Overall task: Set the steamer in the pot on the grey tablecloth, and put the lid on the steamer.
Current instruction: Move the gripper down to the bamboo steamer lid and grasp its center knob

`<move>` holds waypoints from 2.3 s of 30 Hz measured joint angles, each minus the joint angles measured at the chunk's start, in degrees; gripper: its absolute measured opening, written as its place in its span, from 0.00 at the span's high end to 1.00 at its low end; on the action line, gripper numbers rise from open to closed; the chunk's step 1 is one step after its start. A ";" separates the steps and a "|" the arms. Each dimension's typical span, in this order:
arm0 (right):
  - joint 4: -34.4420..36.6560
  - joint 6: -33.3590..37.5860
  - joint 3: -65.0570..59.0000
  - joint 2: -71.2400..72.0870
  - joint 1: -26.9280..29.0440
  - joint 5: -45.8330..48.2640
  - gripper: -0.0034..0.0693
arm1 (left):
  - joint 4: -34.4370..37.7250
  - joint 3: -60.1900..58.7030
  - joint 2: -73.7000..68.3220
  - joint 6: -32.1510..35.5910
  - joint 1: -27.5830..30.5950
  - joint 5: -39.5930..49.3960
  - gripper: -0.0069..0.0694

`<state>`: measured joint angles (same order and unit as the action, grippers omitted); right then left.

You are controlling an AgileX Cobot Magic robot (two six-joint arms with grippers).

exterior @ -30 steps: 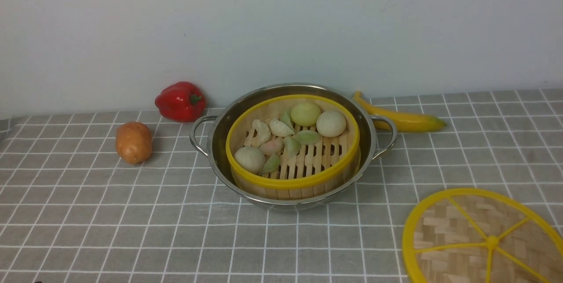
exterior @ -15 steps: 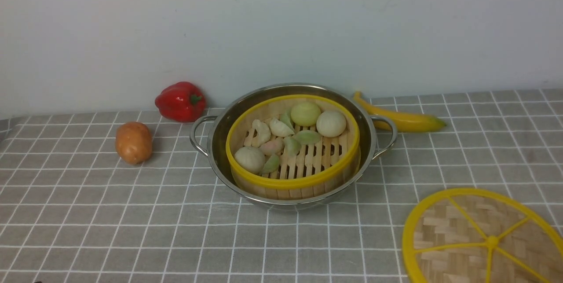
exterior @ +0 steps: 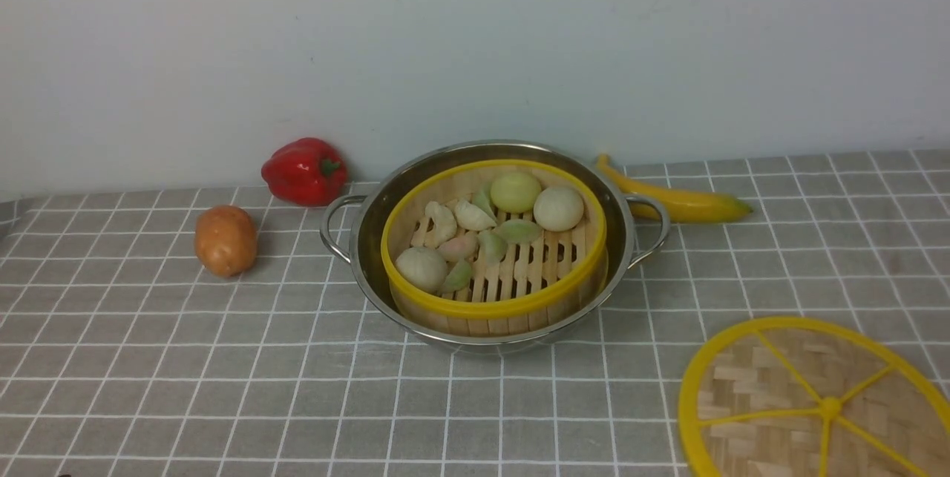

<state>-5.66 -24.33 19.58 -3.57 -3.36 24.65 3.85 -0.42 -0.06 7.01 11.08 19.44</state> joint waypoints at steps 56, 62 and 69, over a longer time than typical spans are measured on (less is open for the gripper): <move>15.60 37.00 37.62 -90.02 -6.32 37.71 0.62 | 0.06 0.00 0.00 0.05 0.00 0.00 0.15; 15.23 36.96 38.76 -92.88 -6.32 35.70 0.62 | 0.06 0.00 0.00 0.05 0.00 0.00 0.15; 14.58 36.81 41.72 -94.83 -6.32 34.73 0.62 | 0.06 0.00 0.00 0.05 0.00 0.00 0.15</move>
<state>8.92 12.48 61.30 -98.40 -9.68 59.38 3.91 -0.42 -0.06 7.06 11.08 19.44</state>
